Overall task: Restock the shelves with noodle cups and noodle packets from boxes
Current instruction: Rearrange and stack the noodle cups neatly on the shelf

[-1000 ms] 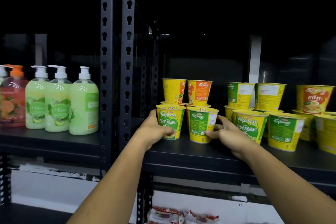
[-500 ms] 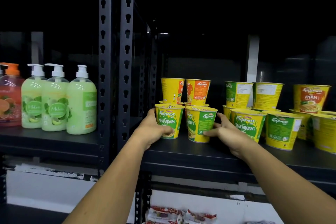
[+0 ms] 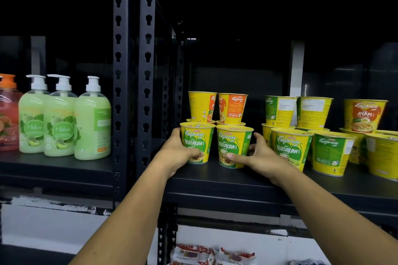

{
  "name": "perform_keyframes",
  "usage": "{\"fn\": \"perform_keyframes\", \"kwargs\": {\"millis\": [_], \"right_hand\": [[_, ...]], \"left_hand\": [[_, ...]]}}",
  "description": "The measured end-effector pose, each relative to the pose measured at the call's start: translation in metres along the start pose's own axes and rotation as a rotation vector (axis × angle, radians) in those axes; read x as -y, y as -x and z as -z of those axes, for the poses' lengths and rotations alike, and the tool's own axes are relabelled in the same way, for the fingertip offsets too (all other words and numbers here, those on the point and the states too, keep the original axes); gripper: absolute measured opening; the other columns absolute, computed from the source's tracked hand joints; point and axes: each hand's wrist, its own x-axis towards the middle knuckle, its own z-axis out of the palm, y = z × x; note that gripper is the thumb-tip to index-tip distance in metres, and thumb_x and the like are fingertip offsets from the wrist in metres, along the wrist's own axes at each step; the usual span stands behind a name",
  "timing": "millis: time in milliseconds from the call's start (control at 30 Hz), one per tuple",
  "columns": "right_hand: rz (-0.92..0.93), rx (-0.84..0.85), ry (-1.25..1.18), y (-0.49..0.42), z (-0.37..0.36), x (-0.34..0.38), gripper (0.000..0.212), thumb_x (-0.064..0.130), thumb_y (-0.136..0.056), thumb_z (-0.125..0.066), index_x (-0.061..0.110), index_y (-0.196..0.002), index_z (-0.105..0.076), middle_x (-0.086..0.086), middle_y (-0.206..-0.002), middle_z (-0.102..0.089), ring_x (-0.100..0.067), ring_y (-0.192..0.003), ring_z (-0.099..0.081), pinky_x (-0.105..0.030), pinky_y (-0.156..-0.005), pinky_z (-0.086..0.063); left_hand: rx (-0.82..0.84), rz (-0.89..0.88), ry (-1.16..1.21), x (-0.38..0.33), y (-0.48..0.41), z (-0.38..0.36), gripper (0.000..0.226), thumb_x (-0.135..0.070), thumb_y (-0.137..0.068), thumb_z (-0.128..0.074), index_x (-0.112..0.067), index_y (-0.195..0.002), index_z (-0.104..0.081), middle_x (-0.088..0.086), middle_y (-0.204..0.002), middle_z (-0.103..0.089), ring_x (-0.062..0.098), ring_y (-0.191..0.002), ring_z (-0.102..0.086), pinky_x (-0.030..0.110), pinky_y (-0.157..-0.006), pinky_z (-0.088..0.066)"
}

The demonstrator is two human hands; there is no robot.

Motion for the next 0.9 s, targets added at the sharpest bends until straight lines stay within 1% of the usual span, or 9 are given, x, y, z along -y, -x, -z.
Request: {"fn": "perform_keyframes", "kwargs": {"millis": [67, 133, 200, 300, 500, 600, 733, 833, 900], "right_hand": [[0.005, -0.001, 0.009, -0.001, 0.000, -0.002, 0.127, 0.038, -0.076, -0.089, 0.028, -0.163, 0.002, -0.007, -0.142, -0.054, -0.026, -0.129, -0.054, -0.050, -0.116, -0.038], [-0.001, 0.021, -0.060, -0.004, 0.003, -0.005, 0.120, 0.024, -0.083, -0.085, 0.027, -0.163, 0.004, -0.003, -0.130, -0.060, -0.024, -0.125, -0.056, -0.047, -0.116, -0.036], [-0.017, 0.038, -0.117, -0.004, 0.006, -0.006, 0.120, 0.017, -0.083, -0.085, 0.026, -0.163, 0.003, -0.004, -0.132, -0.059, -0.024, -0.127, -0.054, -0.043, -0.115, -0.035], [0.000, 0.031, -0.067, -0.002, 0.003, -0.003, 0.127, 0.035, -0.072, -0.092, 0.027, -0.163, -0.003, -0.006, -0.149, -0.050, -0.026, -0.133, -0.051, -0.045, -0.116, -0.037], [0.031, 0.026, -0.067, -0.005, 0.004, -0.008, 0.121, 0.033, -0.072, -0.093, 0.029, -0.162, -0.012, -0.008, -0.138, -0.060, -0.025, -0.126, -0.058, -0.046, -0.111, -0.043], [0.025, 0.033, -0.061, -0.005, 0.005, -0.010, 0.122, 0.041, -0.063, -0.095, 0.030, -0.158, -0.020, -0.006, -0.138, -0.059, -0.024, -0.123, -0.060, -0.044, -0.109, -0.045], [0.041, 0.055, 0.018, -0.005, 0.005, -0.009, 0.101, 0.058, -0.053, -0.093, 0.034, -0.137, -0.041, 0.002, -0.130, -0.063, -0.019, -0.119, -0.061, -0.045, -0.110, -0.046], [0.042, 0.049, 0.033, -0.007, 0.006, -0.012, 0.075, 0.048, -0.067, -0.092, 0.038, -0.126, -0.046, 0.003, -0.129, -0.064, -0.017, -0.119, -0.060, -0.046, -0.111, -0.045], [0.044, 0.044, 0.044, -0.009, 0.006, -0.013, 0.072, 0.047, -0.069, -0.091, 0.039, -0.125, -0.047, 0.003, -0.130, -0.064, -0.017, -0.121, -0.059, -0.047, -0.111, -0.045]], "left_hand": [[0.003, 0.003, 0.006, 0.000, 0.000, 0.000, 0.077, -0.003, -0.071, -0.090, -0.024, -0.132, -0.048, 0.000, -0.110, -0.072, 0.017, -0.103, -0.070, 0.038, -0.099, -0.055], [0.004, 0.006, 0.011, -0.001, 0.001, 0.000, 0.077, -0.002, -0.071, -0.090, -0.023, -0.133, -0.048, 0.000, -0.110, -0.071, 0.017, -0.103, -0.069, 0.035, -0.095, -0.055], [0.004, 0.008, 0.015, -0.002, 0.001, 0.000, 0.076, -0.001, -0.072, -0.089, -0.023, -0.132, -0.049, -0.001, -0.109, -0.070, 0.016, -0.102, -0.069, 0.031, -0.089, -0.054], [0.001, 0.008, 0.018, -0.003, 0.003, 0.000, 0.074, -0.001, -0.073, -0.088, -0.023, -0.132, -0.049, -0.002, -0.107, -0.070, 0.014, -0.100, -0.068, 0.026, -0.081, -0.052], [-0.014, 0.011, 0.032, -0.004, 0.002, 0.000, 0.077, 0.000, -0.074, -0.088, -0.028, -0.131, -0.044, -0.002, -0.108, -0.069, 0.016, -0.101, -0.068, 0.031, -0.087, -0.052], [0.001, 0.011, 0.023, -0.005, 0.002, -0.001, 0.076, -0.002, -0.074, -0.088, -0.028, -0.131, -0.045, -0.002, -0.109, -0.069, 0.016, -0.102, -0.068, 0.034, -0.090, -0.055], [0.000, 0.007, -0.017, -0.003, 0.001, -0.001, 0.078, -0.003, -0.073, -0.089, -0.026, -0.134, -0.046, -0.003, -0.110, -0.070, 0.017, -0.103, -0.069, 0.041, -0.100, -0.055], [-0.009, 0.007, -0.011, -0.004, 0.003, 0.000, 0.078, -0.003, -0.073, -0.089, -0.027, -0.133, -0.045, -0.003, -0.109, -0.070, 0.017, -0.102, -0.069, 0.041, -0.100, -0.055], [-0.014, 0.009, -0.001, -0.005, 0.003, 0.000, 0.079, -0.002, -0.073, -0.088, -0.028, -0.133, -0.044, -0.003, -0.109, -0.070, 0.017, -0.102, -0.069, 0.041, -0.099, -0.055]]}}
